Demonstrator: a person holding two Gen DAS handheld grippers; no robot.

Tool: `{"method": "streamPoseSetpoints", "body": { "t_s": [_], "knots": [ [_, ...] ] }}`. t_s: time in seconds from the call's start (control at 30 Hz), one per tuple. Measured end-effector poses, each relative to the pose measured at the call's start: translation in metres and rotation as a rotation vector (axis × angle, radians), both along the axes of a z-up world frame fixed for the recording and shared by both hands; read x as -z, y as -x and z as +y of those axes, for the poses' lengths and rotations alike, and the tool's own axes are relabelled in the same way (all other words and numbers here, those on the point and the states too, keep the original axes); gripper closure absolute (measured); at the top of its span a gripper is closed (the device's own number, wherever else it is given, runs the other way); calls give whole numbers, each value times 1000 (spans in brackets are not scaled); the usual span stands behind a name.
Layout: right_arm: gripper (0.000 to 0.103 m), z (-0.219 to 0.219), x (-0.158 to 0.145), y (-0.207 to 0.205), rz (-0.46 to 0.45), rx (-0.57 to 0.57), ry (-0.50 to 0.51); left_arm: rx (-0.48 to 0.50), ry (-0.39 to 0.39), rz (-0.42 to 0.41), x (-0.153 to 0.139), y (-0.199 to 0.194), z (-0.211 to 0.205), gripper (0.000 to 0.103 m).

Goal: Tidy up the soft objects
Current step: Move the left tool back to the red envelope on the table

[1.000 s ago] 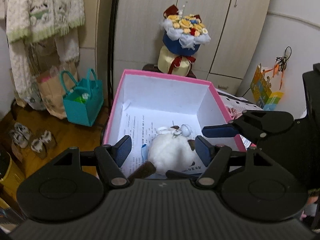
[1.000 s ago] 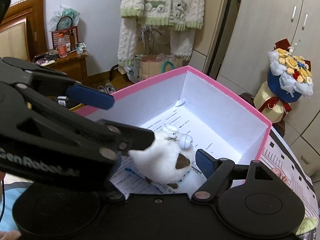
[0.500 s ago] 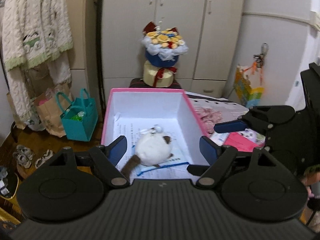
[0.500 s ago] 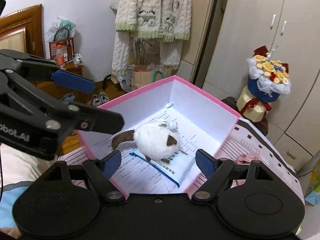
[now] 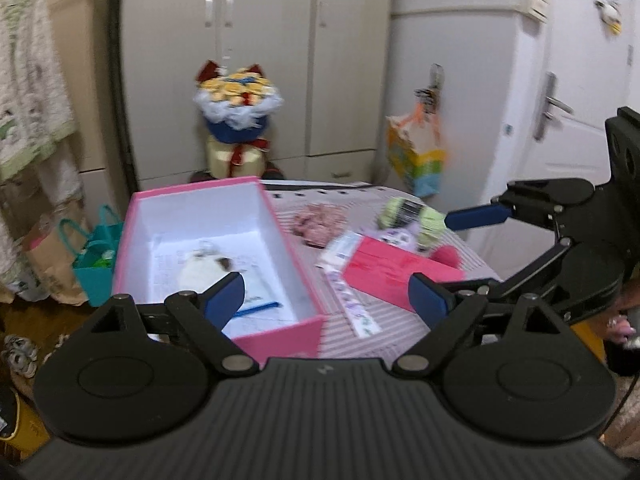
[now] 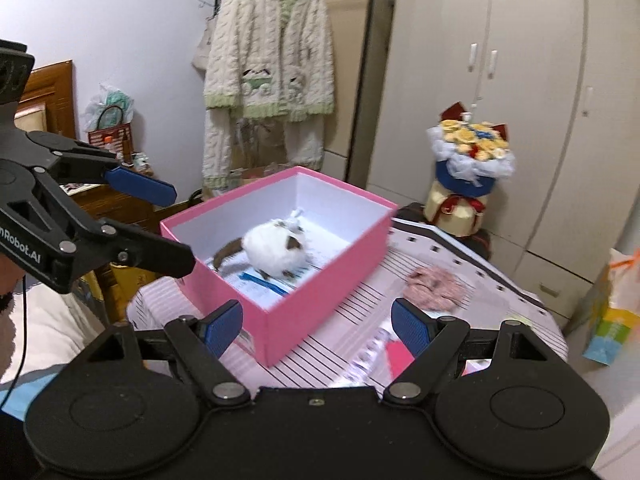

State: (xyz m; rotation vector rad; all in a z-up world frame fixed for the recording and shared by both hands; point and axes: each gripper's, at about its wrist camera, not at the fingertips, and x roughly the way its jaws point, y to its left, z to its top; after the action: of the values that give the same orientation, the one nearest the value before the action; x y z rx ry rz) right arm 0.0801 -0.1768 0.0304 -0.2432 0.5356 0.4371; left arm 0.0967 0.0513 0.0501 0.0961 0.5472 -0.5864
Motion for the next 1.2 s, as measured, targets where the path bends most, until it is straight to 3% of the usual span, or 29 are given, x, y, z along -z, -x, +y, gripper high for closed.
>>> {"method": "streamPoseSetpoints", "body": {
  "t_s": [0.17, 0.43, 0.6, 0.8, 1.03, 1.2],
  "knots": [
    [18, -33, 10, 20, -21, 50, -16, 50, 46, 90, 8, 1, -27, 14],
    [18, -71, 55, 30, -33, 117, -18, 128, 94, 165, 36, -14, -72, 15],
    [18, -94, 81, 24, -67, 148, -30, 147, 79, 206, 65, -30, -100, 18],
    [18, -101, 108, -6, -59, 120, 48, 126, 116, 260, 94, -57, -119, 23],
    [18, -114, 129, -55, 21, 83, 48, 93, 129, 295, 124, -95, -152, 25],
    [14, -104, 142, -72, 23, 58, 156, 60, 111, 310, 141, -118, -169, 27]
  ]
}}
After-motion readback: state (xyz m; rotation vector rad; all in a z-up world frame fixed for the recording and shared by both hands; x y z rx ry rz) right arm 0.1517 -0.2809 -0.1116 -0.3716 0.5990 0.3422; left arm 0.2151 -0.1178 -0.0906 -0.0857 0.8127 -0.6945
